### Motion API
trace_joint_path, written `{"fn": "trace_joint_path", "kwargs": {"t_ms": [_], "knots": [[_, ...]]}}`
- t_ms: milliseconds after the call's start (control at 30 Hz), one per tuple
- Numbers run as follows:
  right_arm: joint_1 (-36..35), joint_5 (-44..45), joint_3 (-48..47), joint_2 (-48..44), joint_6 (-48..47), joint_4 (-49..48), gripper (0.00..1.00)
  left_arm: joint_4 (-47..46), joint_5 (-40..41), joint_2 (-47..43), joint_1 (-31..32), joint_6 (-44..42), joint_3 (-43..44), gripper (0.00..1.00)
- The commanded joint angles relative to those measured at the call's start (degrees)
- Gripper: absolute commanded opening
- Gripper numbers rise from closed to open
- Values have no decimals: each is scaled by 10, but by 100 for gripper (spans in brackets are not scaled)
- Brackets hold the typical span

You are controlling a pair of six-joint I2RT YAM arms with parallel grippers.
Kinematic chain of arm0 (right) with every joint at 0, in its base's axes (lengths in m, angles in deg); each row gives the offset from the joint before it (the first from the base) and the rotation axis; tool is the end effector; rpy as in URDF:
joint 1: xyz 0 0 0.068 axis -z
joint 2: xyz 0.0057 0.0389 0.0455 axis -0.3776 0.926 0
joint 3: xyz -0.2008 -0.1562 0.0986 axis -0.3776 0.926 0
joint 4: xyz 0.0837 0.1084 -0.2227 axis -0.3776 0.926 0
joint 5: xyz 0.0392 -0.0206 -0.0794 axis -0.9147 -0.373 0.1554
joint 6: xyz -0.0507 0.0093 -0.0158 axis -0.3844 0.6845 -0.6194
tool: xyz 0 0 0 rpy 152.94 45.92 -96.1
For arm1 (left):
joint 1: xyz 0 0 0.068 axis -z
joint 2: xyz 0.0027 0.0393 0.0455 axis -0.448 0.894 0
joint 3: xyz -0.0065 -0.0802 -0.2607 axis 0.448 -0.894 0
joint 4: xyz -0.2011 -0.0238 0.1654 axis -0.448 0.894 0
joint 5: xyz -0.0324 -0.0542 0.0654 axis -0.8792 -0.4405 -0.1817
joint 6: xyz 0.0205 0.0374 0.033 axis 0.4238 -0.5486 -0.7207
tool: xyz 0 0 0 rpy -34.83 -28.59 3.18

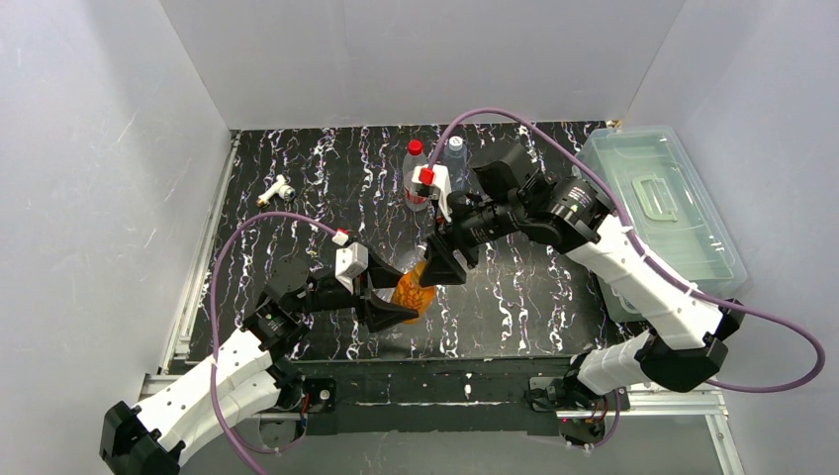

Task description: Screw on the bottle caps

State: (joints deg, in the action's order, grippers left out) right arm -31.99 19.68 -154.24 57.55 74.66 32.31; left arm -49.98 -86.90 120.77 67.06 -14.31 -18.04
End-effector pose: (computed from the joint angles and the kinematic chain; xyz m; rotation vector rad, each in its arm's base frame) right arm 0.1402 0.2258 0.4575 -1.3762 1.8260 1.0883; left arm 0.1112 -0.1273 0.3038 0.9936 1.2036 -1.2893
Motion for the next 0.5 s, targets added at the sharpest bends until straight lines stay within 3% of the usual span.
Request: {"fn": "trace_joint_path", "kwargs": {"t_ms": [0,167,467], "knots": [[-8,1,1,5,-2,-9,67,-5,2,-5,-3,0,21,0],[-10,3,1,9,-1,-7,61,-4,8,-6,-3,-2,21,0],[-10,47,6,19,39,-12,34,-1,70,-5,-3,-23,35,0]]}}
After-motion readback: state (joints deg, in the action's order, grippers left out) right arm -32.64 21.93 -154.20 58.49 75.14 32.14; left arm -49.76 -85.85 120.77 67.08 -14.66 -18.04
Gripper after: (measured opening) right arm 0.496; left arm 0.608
